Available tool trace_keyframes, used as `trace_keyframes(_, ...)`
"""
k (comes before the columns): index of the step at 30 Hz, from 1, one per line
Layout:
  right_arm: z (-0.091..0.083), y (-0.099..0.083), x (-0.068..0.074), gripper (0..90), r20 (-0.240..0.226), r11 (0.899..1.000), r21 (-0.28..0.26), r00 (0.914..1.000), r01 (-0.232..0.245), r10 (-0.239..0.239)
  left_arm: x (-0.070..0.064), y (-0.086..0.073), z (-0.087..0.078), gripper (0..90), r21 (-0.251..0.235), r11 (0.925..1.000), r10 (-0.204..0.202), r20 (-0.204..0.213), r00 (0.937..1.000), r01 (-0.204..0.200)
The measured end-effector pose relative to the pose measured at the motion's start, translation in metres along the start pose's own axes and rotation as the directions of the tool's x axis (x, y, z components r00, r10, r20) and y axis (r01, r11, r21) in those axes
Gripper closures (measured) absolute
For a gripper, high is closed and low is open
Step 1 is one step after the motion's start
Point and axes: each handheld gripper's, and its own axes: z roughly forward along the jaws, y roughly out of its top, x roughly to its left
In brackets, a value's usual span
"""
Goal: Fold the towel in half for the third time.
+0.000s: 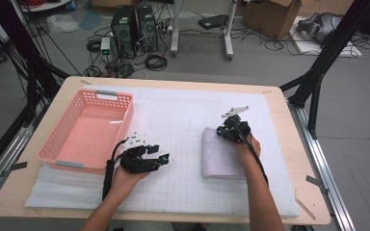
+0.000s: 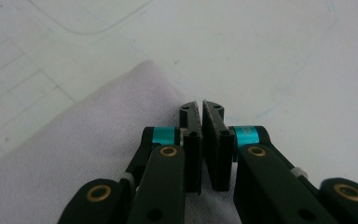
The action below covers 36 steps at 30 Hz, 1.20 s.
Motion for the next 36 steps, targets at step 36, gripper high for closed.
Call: trace_keyframes(36, -0.081, -0.073, -0.026, 56.5, 0.167, 0.961, -0.19, 0.9583, -0.2, 0.232, -0.001, 0.001, -0.001, 40.8, -0.015, 0.9999, 0.003, 0.003, 1.0, -0.003)
